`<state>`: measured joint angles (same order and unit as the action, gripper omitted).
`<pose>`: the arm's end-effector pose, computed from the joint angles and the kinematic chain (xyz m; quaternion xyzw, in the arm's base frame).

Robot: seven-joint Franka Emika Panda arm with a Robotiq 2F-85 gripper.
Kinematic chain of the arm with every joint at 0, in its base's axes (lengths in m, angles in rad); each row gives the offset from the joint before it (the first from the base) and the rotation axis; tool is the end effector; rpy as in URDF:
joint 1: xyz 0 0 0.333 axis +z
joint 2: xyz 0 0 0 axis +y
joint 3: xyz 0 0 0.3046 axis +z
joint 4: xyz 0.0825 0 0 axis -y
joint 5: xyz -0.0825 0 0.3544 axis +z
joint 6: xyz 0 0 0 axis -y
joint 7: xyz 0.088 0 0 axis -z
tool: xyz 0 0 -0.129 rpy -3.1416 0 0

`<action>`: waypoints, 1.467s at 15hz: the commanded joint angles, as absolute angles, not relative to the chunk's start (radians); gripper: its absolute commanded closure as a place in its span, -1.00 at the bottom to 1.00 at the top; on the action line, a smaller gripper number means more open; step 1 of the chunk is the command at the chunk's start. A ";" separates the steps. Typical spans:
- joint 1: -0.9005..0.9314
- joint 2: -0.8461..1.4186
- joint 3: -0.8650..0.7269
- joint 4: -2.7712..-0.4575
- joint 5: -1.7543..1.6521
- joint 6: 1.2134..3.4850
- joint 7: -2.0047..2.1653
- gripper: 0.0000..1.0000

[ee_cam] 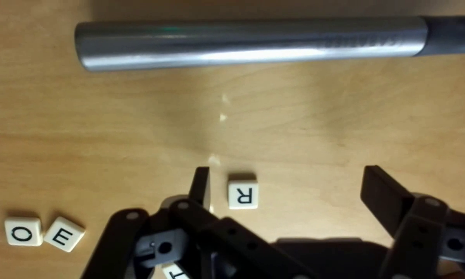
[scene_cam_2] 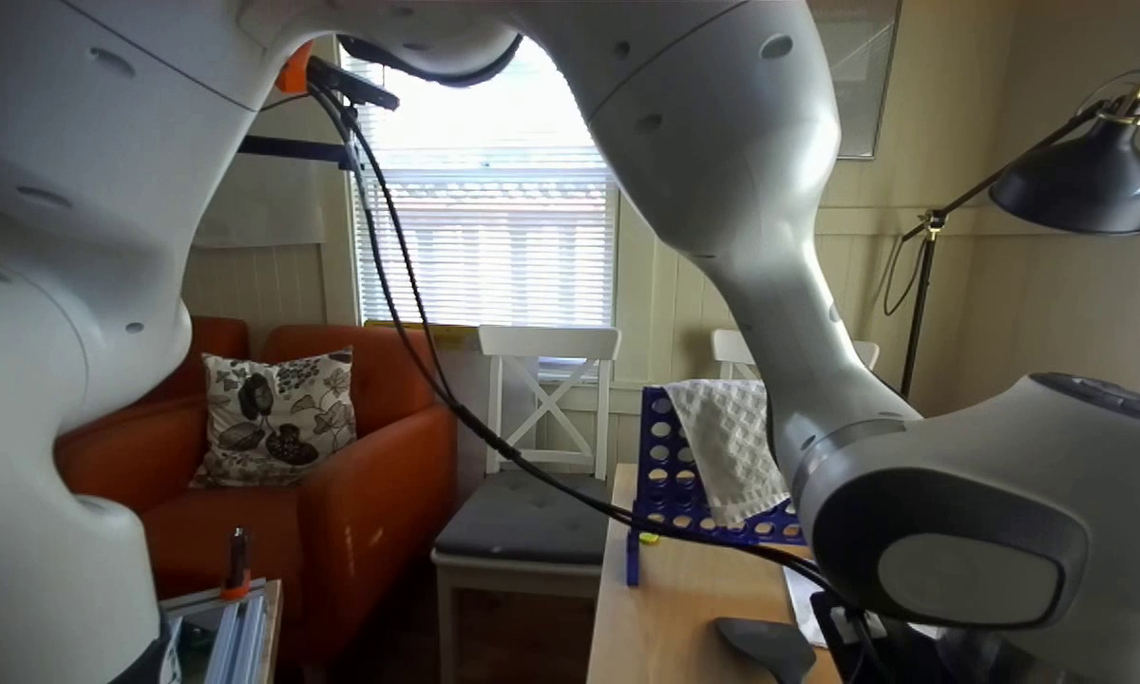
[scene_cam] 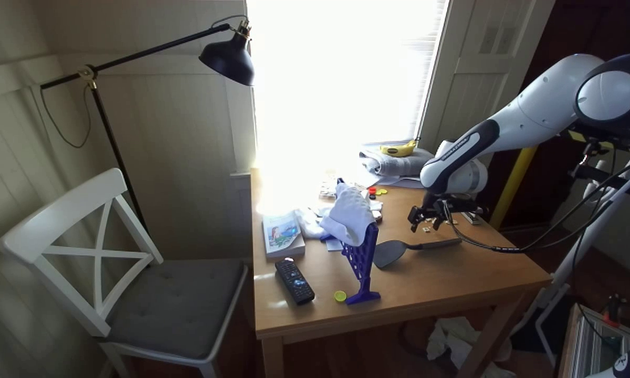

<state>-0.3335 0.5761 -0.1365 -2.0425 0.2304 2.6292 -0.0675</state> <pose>0.5097 -0.2633 0.1526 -0.9580 0.2858 -0.0159 0.0167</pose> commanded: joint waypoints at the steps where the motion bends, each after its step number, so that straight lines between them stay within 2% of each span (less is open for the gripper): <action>1: -0.313 0.562 -0.173 -2.054 0.192 2.618 -0.025 -1.00; 7: -0.366 0.585 -0.145 -2.039 0.221 2.655 -0.101 -1.00; 14: -0.329 0.611 -0.183 -2.004 0.185 2.646 -0.032 -1.00; 22: -0.359 0.604 -0.153 -2.013 0.216 2.654 -0.056 -1.00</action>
